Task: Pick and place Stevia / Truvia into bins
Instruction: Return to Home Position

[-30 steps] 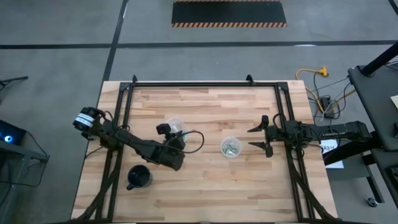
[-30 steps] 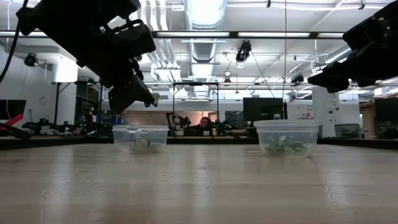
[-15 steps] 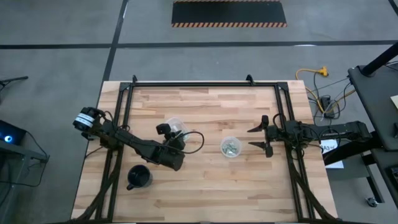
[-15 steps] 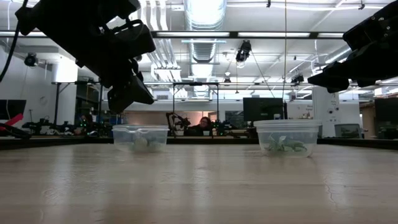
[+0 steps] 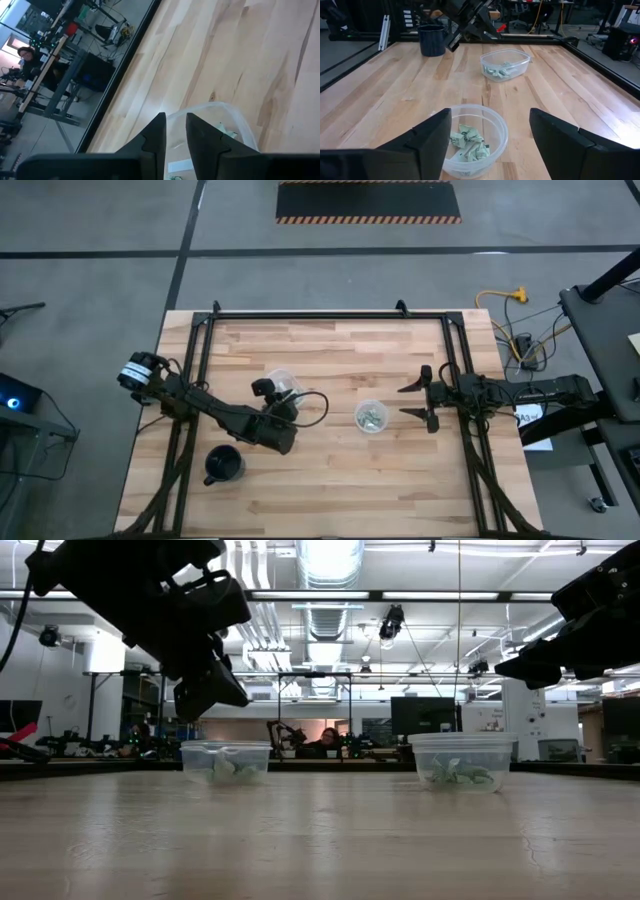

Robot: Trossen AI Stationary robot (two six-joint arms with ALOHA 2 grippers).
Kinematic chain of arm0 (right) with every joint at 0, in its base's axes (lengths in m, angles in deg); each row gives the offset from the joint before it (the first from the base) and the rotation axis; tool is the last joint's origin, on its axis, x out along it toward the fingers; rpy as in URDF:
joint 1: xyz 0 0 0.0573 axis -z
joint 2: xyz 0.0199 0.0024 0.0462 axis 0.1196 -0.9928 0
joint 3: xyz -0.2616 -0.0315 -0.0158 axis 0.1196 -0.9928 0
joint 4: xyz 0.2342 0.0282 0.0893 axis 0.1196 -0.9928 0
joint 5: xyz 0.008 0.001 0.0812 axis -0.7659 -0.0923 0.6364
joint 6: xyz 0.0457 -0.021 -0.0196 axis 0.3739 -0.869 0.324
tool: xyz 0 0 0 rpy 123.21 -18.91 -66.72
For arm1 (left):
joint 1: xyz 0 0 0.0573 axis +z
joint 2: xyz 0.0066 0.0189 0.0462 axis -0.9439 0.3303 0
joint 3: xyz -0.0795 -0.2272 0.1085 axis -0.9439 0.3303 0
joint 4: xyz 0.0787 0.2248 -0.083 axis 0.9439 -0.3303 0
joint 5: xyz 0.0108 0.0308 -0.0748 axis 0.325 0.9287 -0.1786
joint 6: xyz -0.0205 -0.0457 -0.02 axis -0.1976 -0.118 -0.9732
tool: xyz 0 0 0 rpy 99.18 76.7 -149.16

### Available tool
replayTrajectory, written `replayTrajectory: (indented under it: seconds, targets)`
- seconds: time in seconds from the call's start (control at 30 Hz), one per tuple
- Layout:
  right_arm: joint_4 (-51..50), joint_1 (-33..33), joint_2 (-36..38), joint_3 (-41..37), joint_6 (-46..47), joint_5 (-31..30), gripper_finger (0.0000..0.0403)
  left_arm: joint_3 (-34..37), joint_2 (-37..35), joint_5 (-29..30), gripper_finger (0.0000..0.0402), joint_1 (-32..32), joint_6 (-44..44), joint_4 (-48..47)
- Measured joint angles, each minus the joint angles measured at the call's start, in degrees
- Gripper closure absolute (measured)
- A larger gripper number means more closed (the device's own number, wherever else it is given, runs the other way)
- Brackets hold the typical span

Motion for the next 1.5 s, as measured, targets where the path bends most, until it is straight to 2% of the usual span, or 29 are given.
replayTrajectory:
  seconds: [0.17,0.47,0.6,0.7,0.77,0.87,0.93,1.13,1.23,1.37,1.5]
  targets:
    - [0.0,0.0,0.0,0.0,0.0,0.0,0.0151,0.0,0.0,-0.4,0.0344,0.0,5.6,1.9]
    - [0.0,0.0,0.0,0.0,0.0,0.0,0.0144,0.0,0.0,-2.0,0.0344,0.0,5.4,9.0]
    - [0.0,0.0,0.0,0.0,0.0,0.0,0.0142,0.3,0.0,-8.8,0.0344,0.6,7.9,10.0]
    - [0.0,0.0,0.0,0.0,-0.1,0.0,0.0146,1.8,-0.1,-15.2,0.0344,2.8,10.1,15.7]
    - [0.0,0.0,0.0,0.0,0.1,0.0,0.0148,4.2,-1.0,-21.8,0.0344,4.9,13.0,22.2]
    - [0.0,0.0,0.0,0.0,-0.1,0.0,0.0151,8.4,-3.0,-35.3,0.0344,8.0,17.6,31.7]
    - [0.1,0.0,0.0,0.0,0.0,0.0,0.0152,11.2,-4.3,-40.5,0.0344,9.7,18.6,35.1]
    - [0.2,0.0,-0.3,0.1,0.0,0.0,0.0145,21.8,-13.4,-41.1,0.0344,12.6,17.4,42.3]
    - [0.1,0.0,-0.5,0.1,0.0,0.0,0.0142,28.4,-19.9,-42.2,0.0344,13.1,17.4,50.7]
    - [0.0,0.0,-0.7,0.1,0.0,0.0,0.0144,36.6,-28.5,-48.3,0.0344,13.6,18.2,60.6]
    - [0.0,0.0,-0.7,0.1,0.0,0.0,0.015,41.7,-37.6,-54.1,0.0344,14.1,18.9,62.2]
